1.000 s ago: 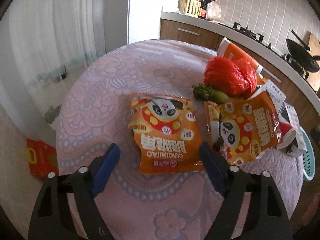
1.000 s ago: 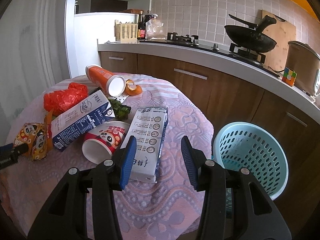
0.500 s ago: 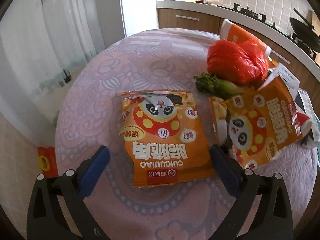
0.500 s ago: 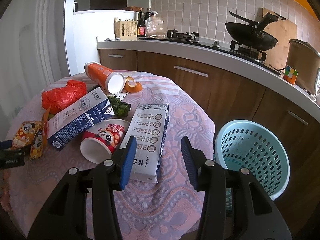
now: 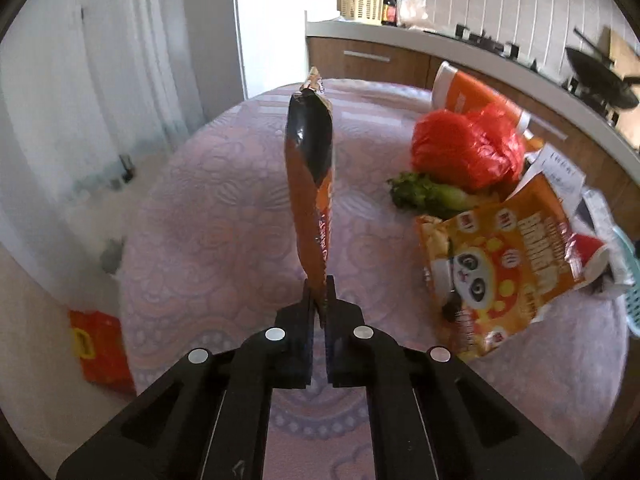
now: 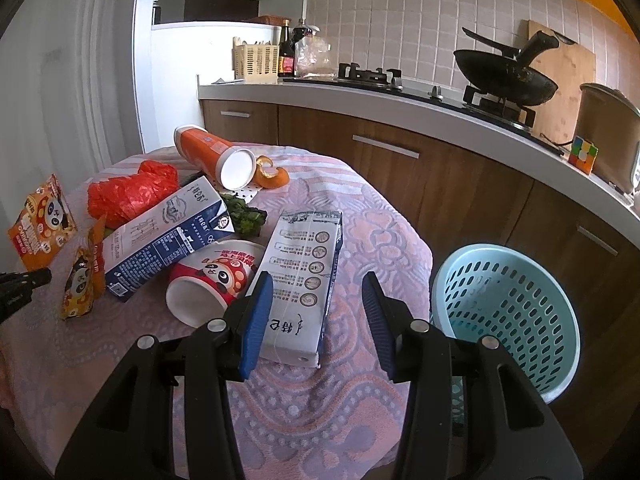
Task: Collect trash
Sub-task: 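Close the left tool on the orange snack bag while the right tool grips the white flat carton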
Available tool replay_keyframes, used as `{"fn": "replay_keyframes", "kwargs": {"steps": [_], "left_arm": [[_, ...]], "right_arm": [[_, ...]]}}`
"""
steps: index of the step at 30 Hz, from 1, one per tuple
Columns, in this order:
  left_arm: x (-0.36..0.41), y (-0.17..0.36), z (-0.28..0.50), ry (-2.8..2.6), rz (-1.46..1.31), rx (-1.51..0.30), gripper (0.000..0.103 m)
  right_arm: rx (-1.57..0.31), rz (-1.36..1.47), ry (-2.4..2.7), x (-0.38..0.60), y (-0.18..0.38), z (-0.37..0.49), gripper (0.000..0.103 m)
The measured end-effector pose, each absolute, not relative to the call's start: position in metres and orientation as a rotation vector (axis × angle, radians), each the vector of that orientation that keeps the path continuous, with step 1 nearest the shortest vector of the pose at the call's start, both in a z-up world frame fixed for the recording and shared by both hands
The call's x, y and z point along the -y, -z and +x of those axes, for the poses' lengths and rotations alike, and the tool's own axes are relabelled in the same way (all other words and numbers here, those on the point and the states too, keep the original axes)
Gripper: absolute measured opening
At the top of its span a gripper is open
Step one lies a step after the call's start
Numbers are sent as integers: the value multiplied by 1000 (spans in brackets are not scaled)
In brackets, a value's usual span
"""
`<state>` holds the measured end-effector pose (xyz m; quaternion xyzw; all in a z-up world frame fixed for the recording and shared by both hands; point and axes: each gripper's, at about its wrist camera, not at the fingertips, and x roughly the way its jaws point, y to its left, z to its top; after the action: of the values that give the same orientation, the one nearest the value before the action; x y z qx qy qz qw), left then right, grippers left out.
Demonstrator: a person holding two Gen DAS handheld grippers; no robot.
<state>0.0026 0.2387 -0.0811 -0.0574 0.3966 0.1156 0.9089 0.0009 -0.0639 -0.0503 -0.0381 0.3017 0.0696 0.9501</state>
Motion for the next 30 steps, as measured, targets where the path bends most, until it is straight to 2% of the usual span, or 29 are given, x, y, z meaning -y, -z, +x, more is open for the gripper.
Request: {"fn": "replay_keyframes", "kwargs": {"steps": [8,12,20,29,30], "left_arm": [[-239,72,-16,-198,-164,-726,1],[-227,55,-20,-166,-159,-694,1],[-191,44,-16,-99,-126,-686,1],[-164,35,-11,-49,-98,-676,1],[-161,34,-11,-43,-95,-676,1]], "right_arm": [[-620,-46,-151,71,49,5,43],[-637,-18,-191,69,49,7,63],[-764,4,-205,56,74,22,64],[-823,-25,-148,51,82,46,62],[-819,-28,-146,51,83,49,55]]}}
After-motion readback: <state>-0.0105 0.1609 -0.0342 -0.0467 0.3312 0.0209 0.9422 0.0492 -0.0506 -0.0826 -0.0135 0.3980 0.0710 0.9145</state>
